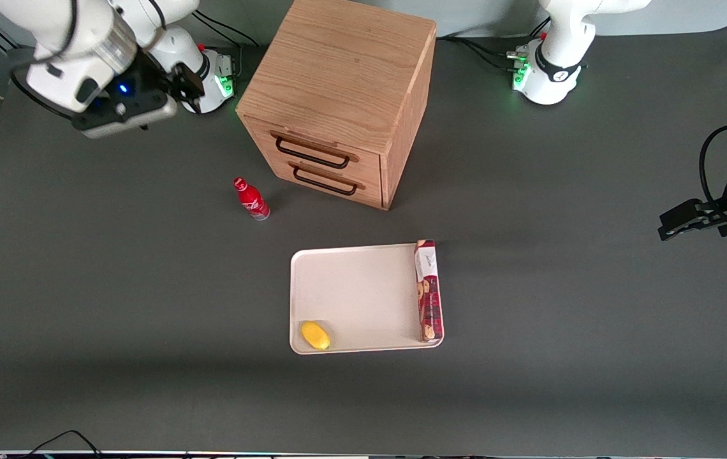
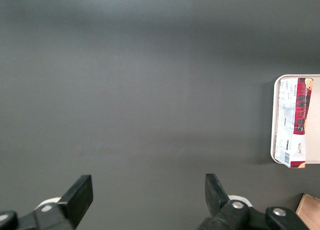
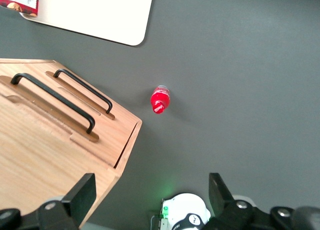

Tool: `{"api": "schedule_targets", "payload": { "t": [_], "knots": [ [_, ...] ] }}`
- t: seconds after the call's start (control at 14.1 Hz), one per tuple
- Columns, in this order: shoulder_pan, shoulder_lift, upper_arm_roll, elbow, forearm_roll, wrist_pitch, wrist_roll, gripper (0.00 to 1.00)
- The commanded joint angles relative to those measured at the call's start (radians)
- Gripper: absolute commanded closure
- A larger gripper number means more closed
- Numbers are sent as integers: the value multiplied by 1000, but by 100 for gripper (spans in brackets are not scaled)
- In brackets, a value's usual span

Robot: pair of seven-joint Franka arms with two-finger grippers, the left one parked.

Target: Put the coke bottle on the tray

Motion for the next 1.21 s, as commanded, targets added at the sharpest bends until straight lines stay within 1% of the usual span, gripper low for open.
{"api": "schedule_targets", "payload": {
  "t": [0.0, 0.07, 0.14, 0.36, 0.5, 0.64, 0.78, 1.14],
  "knots": [
    [2, 35, -3, -1, 10, -23, -15, 0],
    [2, 35, -3, -49, 13, 1, -17, 0],
    [2, 25, -3, -132, 17, 85, -17, 0],
    [2, -43, -3, -469, 19, 462, -17, 0],
    [2, -35, -3, -623, 17, 672, -17, 0],
    [2, 4, -3, -724, 19, 823, -17, 0],
    [2, 47, -3, -771, 17, 906, -17, 0],
    [3, 133, 11, -777, 17, 925, -15, 0]
  ]
}}
